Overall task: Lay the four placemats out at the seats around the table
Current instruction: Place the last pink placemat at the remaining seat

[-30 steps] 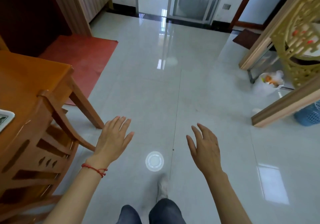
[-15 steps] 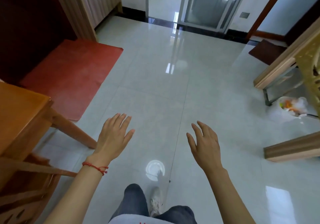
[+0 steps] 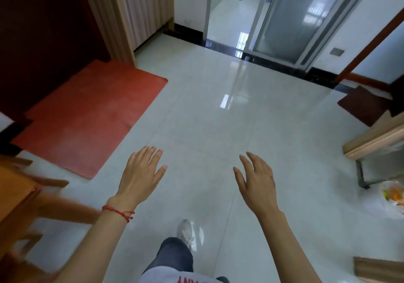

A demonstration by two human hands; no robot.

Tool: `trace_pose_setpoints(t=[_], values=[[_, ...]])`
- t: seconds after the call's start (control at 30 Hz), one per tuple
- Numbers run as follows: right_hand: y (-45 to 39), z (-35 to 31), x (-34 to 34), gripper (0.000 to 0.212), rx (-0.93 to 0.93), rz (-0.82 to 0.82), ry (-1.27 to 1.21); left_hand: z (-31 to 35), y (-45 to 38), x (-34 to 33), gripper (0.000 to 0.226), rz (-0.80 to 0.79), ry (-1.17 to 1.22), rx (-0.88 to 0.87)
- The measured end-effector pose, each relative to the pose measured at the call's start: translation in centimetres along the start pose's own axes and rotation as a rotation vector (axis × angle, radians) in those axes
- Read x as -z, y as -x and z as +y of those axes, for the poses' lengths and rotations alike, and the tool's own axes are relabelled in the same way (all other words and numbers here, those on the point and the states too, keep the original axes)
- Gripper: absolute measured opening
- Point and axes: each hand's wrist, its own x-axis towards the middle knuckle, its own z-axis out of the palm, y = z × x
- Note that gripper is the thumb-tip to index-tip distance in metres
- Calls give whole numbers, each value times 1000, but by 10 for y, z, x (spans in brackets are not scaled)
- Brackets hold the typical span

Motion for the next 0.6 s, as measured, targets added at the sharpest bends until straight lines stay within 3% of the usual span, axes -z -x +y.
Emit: trace_pose_setpoints(t=[0.37,0.6], values=[[-183,-24,-50,60,145,-51,-53,-60,-140,18,75,10,-5,169],[-310,-53,-96,49,326,-81,-116,-107,-199,20,76,25,7,396]])
